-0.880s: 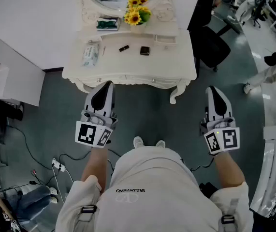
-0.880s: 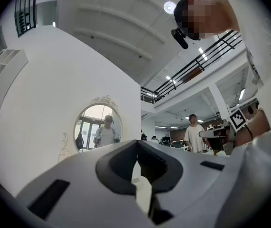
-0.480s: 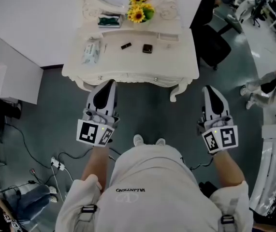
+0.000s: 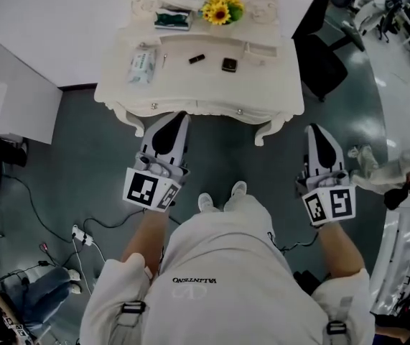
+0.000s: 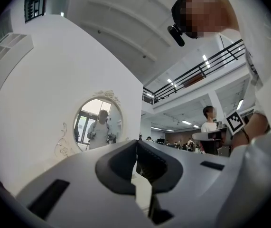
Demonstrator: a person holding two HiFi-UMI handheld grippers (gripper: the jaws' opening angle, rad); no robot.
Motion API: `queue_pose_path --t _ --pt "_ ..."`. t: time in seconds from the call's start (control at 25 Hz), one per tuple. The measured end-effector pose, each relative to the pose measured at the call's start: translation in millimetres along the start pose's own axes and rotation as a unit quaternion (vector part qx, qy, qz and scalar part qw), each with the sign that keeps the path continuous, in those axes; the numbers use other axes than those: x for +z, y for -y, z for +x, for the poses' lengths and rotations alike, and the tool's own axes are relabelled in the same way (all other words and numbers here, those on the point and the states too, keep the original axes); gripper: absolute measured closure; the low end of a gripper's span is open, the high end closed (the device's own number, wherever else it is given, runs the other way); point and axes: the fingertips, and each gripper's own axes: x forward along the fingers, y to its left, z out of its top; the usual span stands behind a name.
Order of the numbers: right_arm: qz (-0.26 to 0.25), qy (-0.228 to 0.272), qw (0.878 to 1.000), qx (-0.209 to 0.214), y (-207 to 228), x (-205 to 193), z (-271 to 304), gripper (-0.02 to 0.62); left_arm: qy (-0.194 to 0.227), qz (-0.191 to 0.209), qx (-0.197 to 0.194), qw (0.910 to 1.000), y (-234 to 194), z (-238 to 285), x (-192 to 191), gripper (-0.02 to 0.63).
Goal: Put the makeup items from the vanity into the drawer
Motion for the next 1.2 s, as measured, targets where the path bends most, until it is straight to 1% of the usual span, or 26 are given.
queue_pose_path --t 0.16,0.28,0.52,0.84,1.2 --pt "0.003 0.001 1.0 0.001 2.3 -1.5 10.6 0.586 -0.002 -0.002 -0.008 1.0 0.8 6.6 -4.0 0.614" --pt "0.0 0.003 1.0 0.009 1.7 -3.6 20.0 0.586 -0.003 0.001 -0.013 0.9999 1.3 12.7 -5.7 0.614" --pt "0.005 0.007 1.0 0.03 12.0 -7.9 51.0 0.586 -0.01 0.0 -0.006 0.9999 -5.7 35.6 -13.1 0.614" --pt "0.012 0.002 0.998 0.056 51.6 -19.7 99.1 0.586 -0.03 0.009 0.002 0.9995 -15.4 93.6 -32.6 0.614" --pt "0.022 0.001 0.995 0.093 106.5 -33.2 147.2 0.586 -0.043 0.019 0.027 0.9985 -17.2 162.2 -52.7 0.614"
